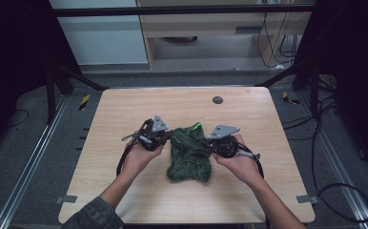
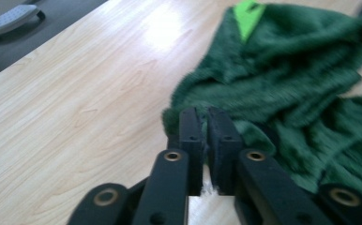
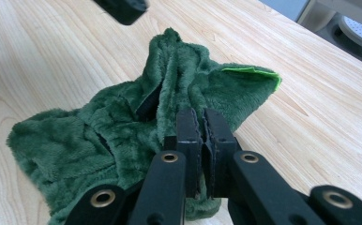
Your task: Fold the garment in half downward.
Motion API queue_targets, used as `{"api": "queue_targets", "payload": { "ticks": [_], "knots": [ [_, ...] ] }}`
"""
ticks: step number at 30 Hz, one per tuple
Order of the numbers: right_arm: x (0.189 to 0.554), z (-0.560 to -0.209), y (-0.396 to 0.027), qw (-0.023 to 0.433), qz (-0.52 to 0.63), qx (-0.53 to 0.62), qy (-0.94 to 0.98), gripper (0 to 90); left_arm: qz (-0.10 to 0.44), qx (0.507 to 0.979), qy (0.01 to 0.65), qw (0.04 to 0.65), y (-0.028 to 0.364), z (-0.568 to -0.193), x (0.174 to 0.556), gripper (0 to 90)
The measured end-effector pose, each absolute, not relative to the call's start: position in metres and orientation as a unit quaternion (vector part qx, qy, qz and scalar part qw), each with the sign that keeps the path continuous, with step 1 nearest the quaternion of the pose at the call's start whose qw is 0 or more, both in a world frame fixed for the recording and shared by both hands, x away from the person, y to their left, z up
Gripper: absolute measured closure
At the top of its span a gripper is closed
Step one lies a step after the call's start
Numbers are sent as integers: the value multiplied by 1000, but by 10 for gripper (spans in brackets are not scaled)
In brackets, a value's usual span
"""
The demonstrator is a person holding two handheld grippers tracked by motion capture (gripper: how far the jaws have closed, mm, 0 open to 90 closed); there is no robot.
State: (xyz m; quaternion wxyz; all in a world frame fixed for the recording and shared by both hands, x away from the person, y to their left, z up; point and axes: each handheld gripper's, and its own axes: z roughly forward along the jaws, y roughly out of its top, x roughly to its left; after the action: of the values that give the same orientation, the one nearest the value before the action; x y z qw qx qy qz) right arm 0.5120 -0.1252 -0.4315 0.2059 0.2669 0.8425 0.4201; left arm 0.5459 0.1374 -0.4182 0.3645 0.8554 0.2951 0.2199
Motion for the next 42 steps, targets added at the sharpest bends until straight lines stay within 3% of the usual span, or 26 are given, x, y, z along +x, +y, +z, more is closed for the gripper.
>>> {"api": "queue_targets", "payload": {
  "ticks": [5,16,42],
  "knots": [
    [511,-432,-122,203,419,261,846,863,225,849,309,364,135,-419,557,695],
    [508,-431,-119,201,420,253,848,863,223,844,324,365,127,-419,574,618],
    [502,-434,-118,192,426,245,850,863,203,854,335,343,124,-440,585,638]
  ]
}}
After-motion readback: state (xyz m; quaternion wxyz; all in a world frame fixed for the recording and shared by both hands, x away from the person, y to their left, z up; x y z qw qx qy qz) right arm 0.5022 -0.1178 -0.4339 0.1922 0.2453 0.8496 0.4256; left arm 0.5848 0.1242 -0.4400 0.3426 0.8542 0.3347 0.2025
